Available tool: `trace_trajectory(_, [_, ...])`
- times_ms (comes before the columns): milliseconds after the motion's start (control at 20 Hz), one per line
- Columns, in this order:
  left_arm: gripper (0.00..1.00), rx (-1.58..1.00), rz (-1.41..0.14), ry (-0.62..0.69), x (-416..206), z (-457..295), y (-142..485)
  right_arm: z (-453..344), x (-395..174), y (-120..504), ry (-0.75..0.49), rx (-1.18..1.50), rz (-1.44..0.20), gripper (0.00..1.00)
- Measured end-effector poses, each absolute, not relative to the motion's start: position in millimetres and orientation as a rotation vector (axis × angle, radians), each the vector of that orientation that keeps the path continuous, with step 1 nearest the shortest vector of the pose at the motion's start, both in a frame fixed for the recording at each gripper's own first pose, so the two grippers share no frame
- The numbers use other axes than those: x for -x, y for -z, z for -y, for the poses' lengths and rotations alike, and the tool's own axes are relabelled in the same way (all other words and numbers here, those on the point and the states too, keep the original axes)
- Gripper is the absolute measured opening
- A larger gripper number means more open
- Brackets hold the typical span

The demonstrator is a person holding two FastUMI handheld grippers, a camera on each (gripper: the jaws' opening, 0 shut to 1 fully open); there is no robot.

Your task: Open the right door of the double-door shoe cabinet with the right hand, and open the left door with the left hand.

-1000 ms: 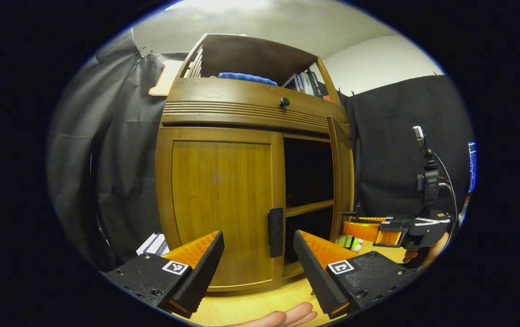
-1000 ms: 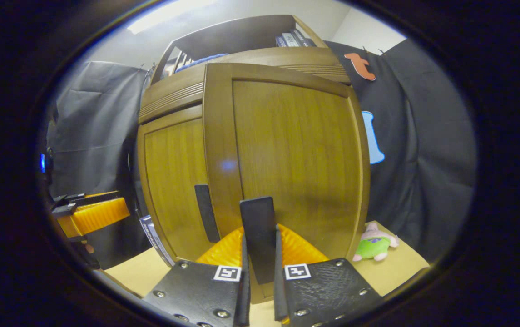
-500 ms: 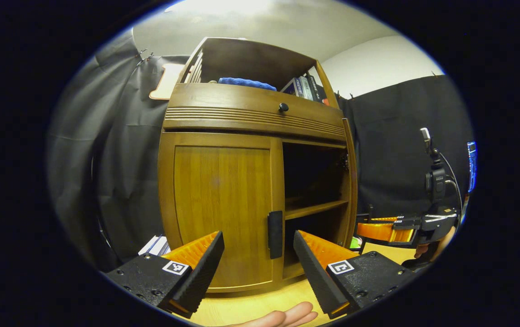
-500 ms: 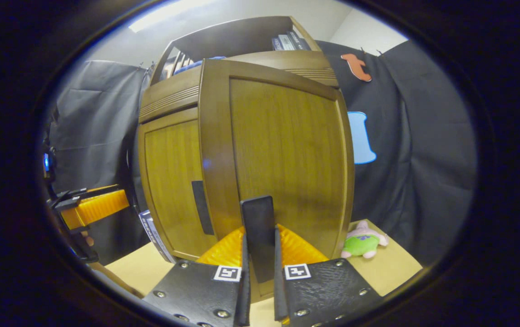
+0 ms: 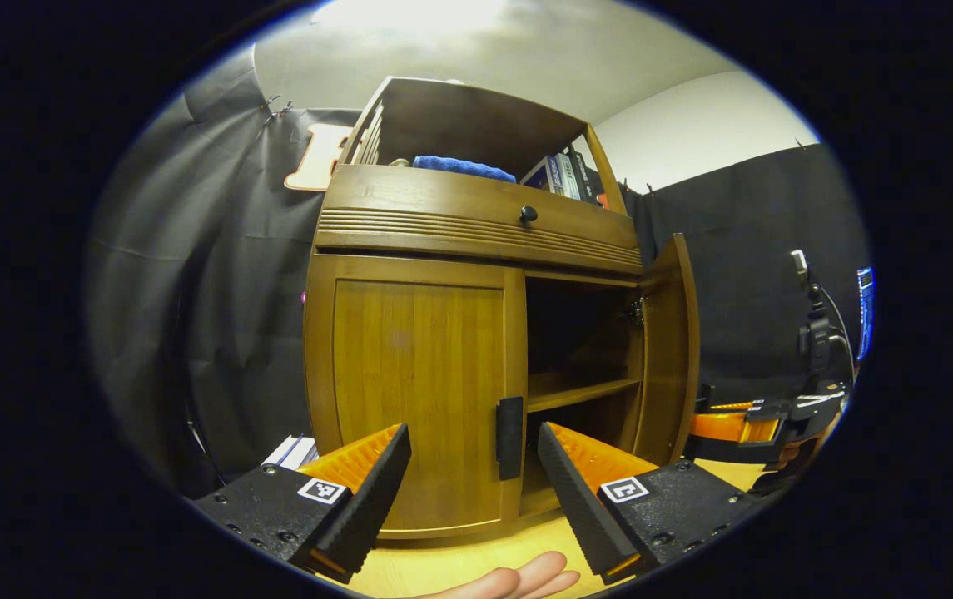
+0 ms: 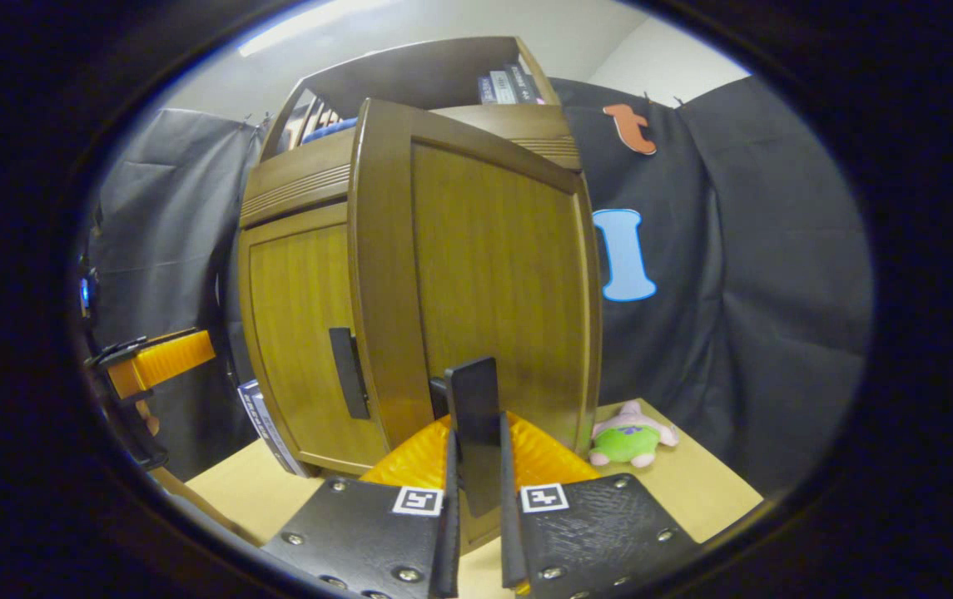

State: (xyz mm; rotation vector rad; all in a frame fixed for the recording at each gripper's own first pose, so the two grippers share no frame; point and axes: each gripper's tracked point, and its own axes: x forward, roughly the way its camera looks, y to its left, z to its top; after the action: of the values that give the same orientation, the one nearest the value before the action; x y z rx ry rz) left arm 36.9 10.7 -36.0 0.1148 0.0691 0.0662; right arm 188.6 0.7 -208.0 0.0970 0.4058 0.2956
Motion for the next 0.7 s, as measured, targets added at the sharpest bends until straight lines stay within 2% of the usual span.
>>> trace_trajectory(100, [0.92, -0.113, -0.071, -0.064, -37.5, -9.6, 37.2, 13.1, -186.4, 206.8, -0.25, -0.128, -0.417, 0.2])
trace_trajectory(150, [0.95, -0.11, -0.068, -0.059, -37.6, -7.6, 36.6, 20.2, -184.6, 206.5, -0.229, -0.126, -0.419, 0.2])
trace_trajectory(450, [0.92, -0.104, -0.067, -0.035, -37.7, 0.9, 38.9, 81.5, -185.8, 189.0, -0.047, -0.083, -0.348, 0.19])
trace_trajectory(500, [0.92, -0.101, -0.07, -0.037, -38.3, 1.5, 39.7, 94.0, -197.9, 195.2, -0.006, -0.08, -0.344, 0.07])
trace_trajectory(550, [0.92, -0.1, -0.073, -0.037, -39.3, 2.2, 41.7, 99.4, -196.3, 193.3, -0.007, -0.084, -0.347, 0.03])
trace_trajectory(700, [0.92, -0.107, -0.086, -0.043, -42.6, 3.3, 45.3, 108.9, -199.0, 198.8, -0.039, -0.083, -0.351, 0.01])
